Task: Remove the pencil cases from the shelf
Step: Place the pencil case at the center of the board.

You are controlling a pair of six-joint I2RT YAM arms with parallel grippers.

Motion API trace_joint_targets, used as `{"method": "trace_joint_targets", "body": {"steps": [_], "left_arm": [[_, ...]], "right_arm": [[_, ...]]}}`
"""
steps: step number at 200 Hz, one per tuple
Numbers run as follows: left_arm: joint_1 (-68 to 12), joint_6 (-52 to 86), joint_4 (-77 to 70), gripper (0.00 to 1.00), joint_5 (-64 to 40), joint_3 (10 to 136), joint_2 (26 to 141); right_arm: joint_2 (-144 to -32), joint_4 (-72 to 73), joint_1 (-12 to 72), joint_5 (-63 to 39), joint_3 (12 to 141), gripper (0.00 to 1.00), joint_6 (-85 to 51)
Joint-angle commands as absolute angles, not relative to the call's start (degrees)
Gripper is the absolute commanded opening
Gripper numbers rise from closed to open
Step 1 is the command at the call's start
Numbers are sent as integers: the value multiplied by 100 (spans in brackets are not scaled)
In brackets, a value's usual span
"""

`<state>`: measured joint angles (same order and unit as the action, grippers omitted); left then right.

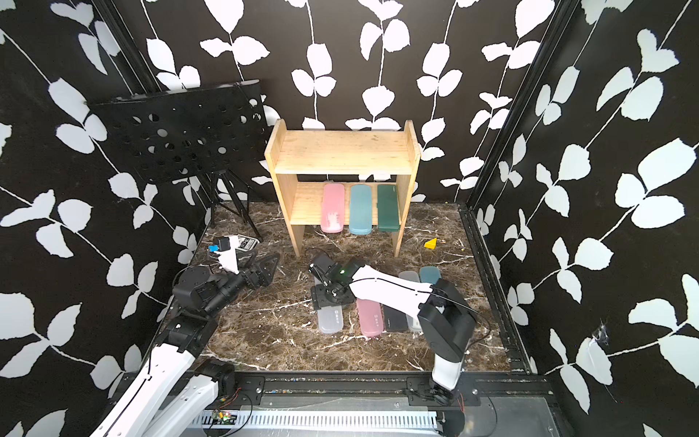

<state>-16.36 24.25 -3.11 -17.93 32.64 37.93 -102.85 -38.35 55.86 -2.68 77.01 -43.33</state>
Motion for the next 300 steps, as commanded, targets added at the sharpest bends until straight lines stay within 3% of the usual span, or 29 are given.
{"method": "trace_joint_targets", "body": {"steps": [1,203,300], "left_arm": [[-1657,2483,-450,99,-1889,3357,3859],[-1661,2418,-394,99,-1995,3375,3972],[-1661,2413,-367,99,-2000,3376,3942]], "right_arm": [[-10401,-3973,5594,-55,7677,62,-4443],[-10930,-4514,5336,726,7291,70,-4460],[-10498,-4486,5324,1011,7420,91,-4294]]}}
